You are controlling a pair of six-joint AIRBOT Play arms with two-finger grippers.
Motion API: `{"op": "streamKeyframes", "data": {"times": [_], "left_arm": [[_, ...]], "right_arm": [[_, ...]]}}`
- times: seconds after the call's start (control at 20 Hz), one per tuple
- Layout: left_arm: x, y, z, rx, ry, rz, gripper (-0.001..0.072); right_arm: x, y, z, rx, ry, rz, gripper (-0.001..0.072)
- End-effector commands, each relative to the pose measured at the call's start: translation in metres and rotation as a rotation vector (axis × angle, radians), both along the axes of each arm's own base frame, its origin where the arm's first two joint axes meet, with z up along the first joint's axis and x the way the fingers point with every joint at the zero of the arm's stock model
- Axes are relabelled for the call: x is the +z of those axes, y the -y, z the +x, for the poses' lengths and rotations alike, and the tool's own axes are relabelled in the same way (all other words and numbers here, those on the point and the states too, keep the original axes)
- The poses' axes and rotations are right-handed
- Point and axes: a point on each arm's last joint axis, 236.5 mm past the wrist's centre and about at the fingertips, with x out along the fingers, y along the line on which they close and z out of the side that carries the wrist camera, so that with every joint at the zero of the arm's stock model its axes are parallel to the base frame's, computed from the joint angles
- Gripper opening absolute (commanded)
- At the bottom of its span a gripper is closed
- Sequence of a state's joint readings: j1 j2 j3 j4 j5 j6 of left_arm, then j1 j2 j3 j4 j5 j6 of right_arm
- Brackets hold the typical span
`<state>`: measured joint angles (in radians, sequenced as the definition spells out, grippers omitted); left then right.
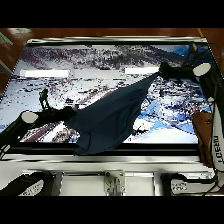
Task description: Fold the shirts.
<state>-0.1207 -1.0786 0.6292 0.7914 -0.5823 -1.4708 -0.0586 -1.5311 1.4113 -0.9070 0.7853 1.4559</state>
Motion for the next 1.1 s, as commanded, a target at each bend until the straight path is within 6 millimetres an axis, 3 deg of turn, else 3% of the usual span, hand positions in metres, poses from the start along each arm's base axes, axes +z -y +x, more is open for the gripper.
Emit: {"op": "streamKeyframes", "data": {"times": [0.0,0.05,0.1,0.15,0.3,0.4,0.45,0.55,0.65,0.75,1.05], "left_arm": [[-0.024,-0.01,0.01,0.079,-0.076,-0.045,0.0134],[-0.017,-0.021,0.014,0.087,-0.078,-0.054,0.0391],[-0.007,-0.037,0.018,0.085,-0.085,-0.058,0.0686],[0.002,-0.058,0.017,0.077,-0.105,-0.049,0.0715],[0.011,-0.13,-0.009,0.09,-0.225,-0.007,0.0715],[-0.001,-0.154,-0.037,0.109,-0.315,-0.021,0.0715],[-0.01,-0.157,-0.047,0.115,-0.346,-0.039,0.0714],[-0.035,-0.147,-0.064,0.105,-0.394,-0.061,0.0715],[-0.054,-0.128,-0.069,0.074,-0.397,-0.097,0.0715],[-0.062,-0.106,-0.059,0.045,-0.353,-0.128,0.0715],[-0.081,-0.054,-0.038,-0.026,-0.319,-0.132,0.0694]], "right_arm": [[-0.027,-0.038,0.003,0.041,-0.042,0.039,0.0252],[-0.02,-0.039,0.001,0.047,-0.041,0.05,0.0565],[-0.011,-0.035,-0.005,0.066,-0.045,0.043,0.0639],[-0.002,-0.027,-0.015,0.099,-0.052,0.01,0.0639],[-0.009,0.024,-0.08,0.175,-0.259,-0.139,0.0639],[-0.029,0.042,-0.137,0.24,-0.477,-0.145,0.0639],[-0.04,0.041,-0.161,0.27,-0.562,-0.114,0.0638],[-0.062,0.025,-0.192,0.299,-0.648,-0.055,0.0638],[-0.08,-0.006,-0.204,0.316,-0.66,0.037,0.0639],[-0.096,-0.03,-0.213,0.332,-0.671,0.079,0.0639],[-0.128,-0.071,-0.25,0.406,-0.746,0.066,0.0644]]}}
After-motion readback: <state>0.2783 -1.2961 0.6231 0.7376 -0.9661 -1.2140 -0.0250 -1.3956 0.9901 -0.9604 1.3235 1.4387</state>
